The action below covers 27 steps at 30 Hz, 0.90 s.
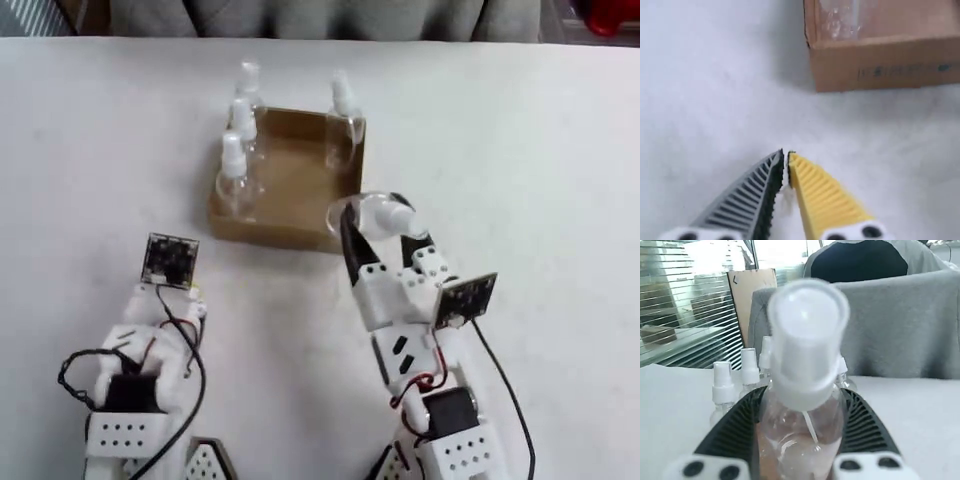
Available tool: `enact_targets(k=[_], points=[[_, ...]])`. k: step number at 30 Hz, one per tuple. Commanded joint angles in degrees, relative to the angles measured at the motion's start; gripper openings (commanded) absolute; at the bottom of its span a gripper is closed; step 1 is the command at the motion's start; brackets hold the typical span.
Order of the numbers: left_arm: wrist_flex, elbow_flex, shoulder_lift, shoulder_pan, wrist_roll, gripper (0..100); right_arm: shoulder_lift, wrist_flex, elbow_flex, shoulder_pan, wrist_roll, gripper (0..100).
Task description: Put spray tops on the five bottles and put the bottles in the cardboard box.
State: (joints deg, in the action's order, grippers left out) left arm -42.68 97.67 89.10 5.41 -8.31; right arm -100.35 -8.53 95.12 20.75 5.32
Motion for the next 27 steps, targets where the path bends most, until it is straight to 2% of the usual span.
enact_targets(k=[1, 7, 13, 23, 27], points=[[2.0, -0.3, 0.3, 1.1, -0.4, 2, 0.6, 3.4, -3.9, 0.4, -4.7, 1.5], [2.0, -0.3, 0.2, 1.6, -0.4, 2, 7.3, 3.2, -11.6, 0.9, -4.8, 1.5], [2.0, -0.3, 0.2, 5.0, -0.4, 2, 28.7, 3.3, -23.6, 0.9, -4.4, 1.5], [2.0, -0.3, 0.2, 5.0, -0.5, 2, 60.7, 3.3, -42.2, 1.0, -4.3, 1.5], [2.0, -0.3, 0.2, 4.8, -4.2, 2, 70.0, 3.4, -47.1, 0.9, -4.3, 1.5]])
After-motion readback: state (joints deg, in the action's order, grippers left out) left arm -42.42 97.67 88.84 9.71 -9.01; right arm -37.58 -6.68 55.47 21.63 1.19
